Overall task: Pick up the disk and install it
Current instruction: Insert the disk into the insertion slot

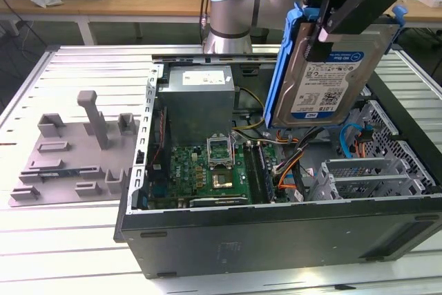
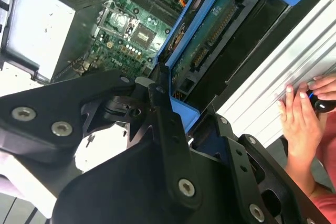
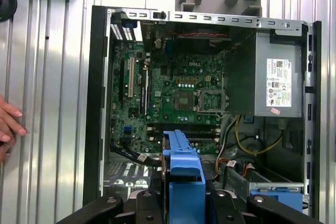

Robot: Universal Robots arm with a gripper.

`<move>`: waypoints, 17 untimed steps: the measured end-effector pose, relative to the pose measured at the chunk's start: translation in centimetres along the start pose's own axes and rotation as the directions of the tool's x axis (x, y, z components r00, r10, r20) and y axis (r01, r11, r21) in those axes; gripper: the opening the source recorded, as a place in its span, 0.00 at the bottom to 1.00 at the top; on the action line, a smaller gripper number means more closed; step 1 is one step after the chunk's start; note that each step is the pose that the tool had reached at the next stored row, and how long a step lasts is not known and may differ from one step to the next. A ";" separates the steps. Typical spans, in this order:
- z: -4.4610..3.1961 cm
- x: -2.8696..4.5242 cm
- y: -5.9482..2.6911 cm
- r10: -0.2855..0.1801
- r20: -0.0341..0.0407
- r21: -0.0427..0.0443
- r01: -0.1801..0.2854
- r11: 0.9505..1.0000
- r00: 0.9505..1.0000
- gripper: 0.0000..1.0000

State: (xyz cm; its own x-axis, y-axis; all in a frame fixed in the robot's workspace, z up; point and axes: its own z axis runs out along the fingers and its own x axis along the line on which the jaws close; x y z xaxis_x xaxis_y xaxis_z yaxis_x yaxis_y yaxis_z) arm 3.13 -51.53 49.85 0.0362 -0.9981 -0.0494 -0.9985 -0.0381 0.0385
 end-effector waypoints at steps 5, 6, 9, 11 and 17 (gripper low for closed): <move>0.03 0.04 0.00 0.003 -0.001 0.014 -0.003 1.000 1.000 0.37; 0.03 0.04 0.00 0.003 -0.001 0.015 -0.003 1.000 1.000 0.37; 0.04 0.04 0.00 0.003 -0.001 0.015 -0.003 1.000 1.000 0.37; 0.04 0.04 0.00 0.003 -0.001 0.015 -0.003 1.000 1.000 0.37; 0.09 0.05 0.00 0.049 0.001 0.013 -0.049 0.999 0.999 0.37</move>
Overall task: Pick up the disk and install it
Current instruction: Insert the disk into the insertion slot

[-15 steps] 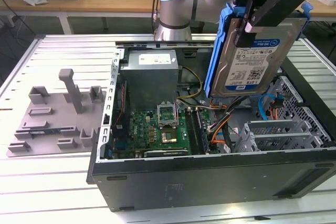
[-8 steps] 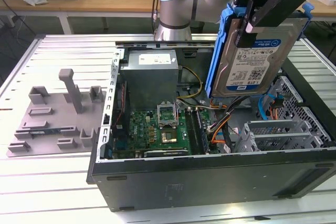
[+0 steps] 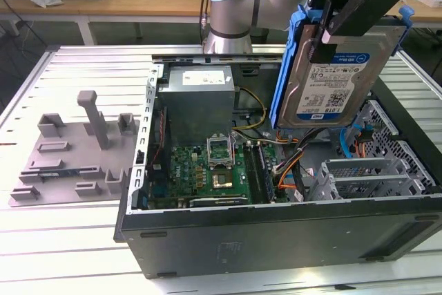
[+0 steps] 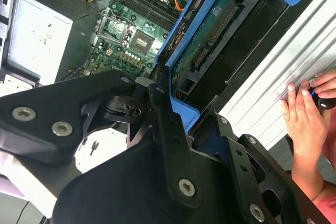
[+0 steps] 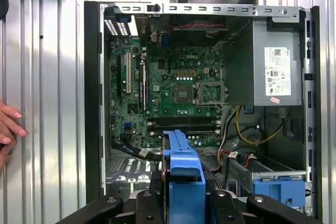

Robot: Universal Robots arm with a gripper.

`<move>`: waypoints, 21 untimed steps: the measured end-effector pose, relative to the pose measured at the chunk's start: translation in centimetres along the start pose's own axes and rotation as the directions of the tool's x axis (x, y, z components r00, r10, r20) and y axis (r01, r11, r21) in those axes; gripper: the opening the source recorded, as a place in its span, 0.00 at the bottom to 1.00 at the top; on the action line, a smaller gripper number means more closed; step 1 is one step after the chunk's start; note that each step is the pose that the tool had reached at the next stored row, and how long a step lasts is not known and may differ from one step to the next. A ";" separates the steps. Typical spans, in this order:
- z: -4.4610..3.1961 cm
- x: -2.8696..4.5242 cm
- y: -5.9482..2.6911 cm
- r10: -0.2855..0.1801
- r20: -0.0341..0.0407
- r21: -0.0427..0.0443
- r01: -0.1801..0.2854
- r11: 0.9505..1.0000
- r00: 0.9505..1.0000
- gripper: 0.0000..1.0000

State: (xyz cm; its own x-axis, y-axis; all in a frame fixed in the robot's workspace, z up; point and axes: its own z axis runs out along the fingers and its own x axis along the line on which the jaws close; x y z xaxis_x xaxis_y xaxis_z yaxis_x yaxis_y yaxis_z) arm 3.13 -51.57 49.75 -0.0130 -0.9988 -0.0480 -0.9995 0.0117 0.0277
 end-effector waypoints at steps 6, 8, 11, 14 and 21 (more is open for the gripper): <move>0.01 0.00 0.00 0.000 0.000 0.000 0.000 1.000 1.000 0.37; 0.04 0.02 0.00 0.000 0.000 0.000 0.000 1.000 1.000 0.37; 0.06 0.08 -0.04 0.000 0.000 0.000 0.000 1.000 1.000 0.37; 0.07 0.09 -0.11 -0.001 0.000 -0.001 0.001 1.000 1.000 0.37; 0.14 0.09 -0.23 -0.045 -0.004 -0.014 0.045 0.999 0.999 0.37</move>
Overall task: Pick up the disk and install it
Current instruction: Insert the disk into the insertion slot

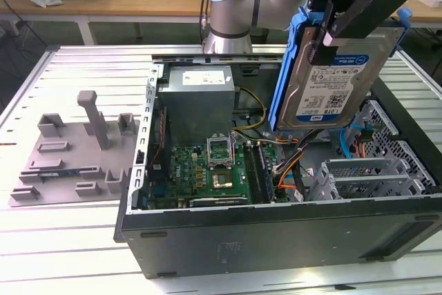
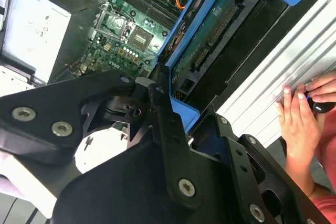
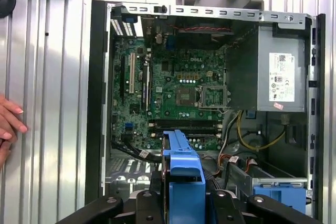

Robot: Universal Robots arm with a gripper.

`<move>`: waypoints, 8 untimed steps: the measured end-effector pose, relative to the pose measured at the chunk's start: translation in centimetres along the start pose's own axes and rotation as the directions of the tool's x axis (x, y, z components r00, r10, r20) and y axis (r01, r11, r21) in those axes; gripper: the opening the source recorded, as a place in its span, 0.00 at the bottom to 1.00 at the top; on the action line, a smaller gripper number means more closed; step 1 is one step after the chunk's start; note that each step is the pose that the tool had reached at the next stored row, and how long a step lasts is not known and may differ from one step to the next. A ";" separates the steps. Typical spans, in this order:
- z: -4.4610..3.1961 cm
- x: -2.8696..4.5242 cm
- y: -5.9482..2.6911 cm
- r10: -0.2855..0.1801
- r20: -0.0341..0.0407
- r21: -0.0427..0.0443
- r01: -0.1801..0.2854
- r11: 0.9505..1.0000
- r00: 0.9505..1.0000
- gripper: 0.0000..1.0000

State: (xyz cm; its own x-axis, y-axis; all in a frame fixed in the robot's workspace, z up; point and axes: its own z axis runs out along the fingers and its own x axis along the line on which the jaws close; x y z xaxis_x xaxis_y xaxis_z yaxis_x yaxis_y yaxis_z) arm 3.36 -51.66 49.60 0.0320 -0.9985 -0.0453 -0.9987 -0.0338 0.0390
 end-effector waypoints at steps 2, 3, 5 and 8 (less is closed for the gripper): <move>0.03 0.00 -0.01 0.022 0.001 0.001 -0.022 1.000 1.000 0.37; 0.04 0.00 -0.02 0.035 0.001 0.002 -0.035 0.999 0.999 0.37; 0.10 0.00 -0.02 0.060 0.003 0.002 -0.060 0.998 0.998 0.37; 0.18 0.01 -0.05 0.066 0.003 0.001 -0.066 0.998 0.998 0.37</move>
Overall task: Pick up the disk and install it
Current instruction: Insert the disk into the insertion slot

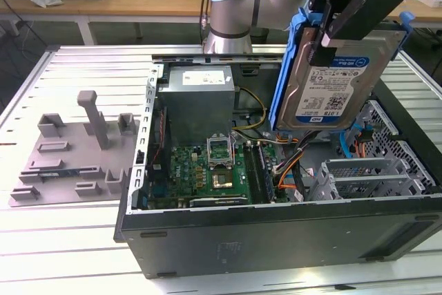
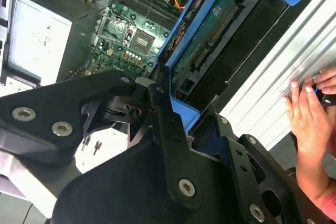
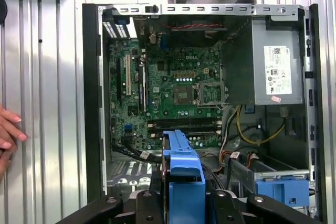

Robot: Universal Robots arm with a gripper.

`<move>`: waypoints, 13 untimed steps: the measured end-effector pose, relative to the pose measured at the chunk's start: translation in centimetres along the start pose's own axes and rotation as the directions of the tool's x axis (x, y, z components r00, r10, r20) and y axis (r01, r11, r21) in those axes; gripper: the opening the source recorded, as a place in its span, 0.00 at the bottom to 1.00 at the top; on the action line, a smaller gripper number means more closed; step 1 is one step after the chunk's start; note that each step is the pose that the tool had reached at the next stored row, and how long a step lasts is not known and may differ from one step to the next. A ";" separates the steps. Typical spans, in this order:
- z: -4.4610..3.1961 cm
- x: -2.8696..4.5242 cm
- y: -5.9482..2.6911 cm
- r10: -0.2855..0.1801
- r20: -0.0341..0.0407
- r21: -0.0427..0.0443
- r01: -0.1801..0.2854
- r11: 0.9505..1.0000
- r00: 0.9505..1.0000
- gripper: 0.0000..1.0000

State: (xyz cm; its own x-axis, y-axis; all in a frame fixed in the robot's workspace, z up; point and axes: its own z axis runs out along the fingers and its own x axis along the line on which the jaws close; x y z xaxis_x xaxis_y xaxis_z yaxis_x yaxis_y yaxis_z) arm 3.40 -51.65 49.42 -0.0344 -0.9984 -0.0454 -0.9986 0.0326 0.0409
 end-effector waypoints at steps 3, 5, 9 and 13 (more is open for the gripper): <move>0.10 0.00 -0.26 0.000 0.000 -0.004 0.000 1.000 1.000 0.37; 0.13 -0.01 -0.44 0.000 -0.001 -0.005 0.000 1.000 1.000 0.37; 0.19 0.00 -0.85 0.000 -0.002 -0.005 0.000 1.000 1.000 0.37; 0.25 0.28 -1.38 0.000 -0.002 -0.005 0.000 1.000 1.000 0.37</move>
State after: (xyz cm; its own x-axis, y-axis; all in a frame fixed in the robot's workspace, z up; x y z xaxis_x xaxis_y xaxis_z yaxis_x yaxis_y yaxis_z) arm 4.76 -51.96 49.10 -0.0345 -0.9984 -0.0437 -0.9984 0.0325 0.0458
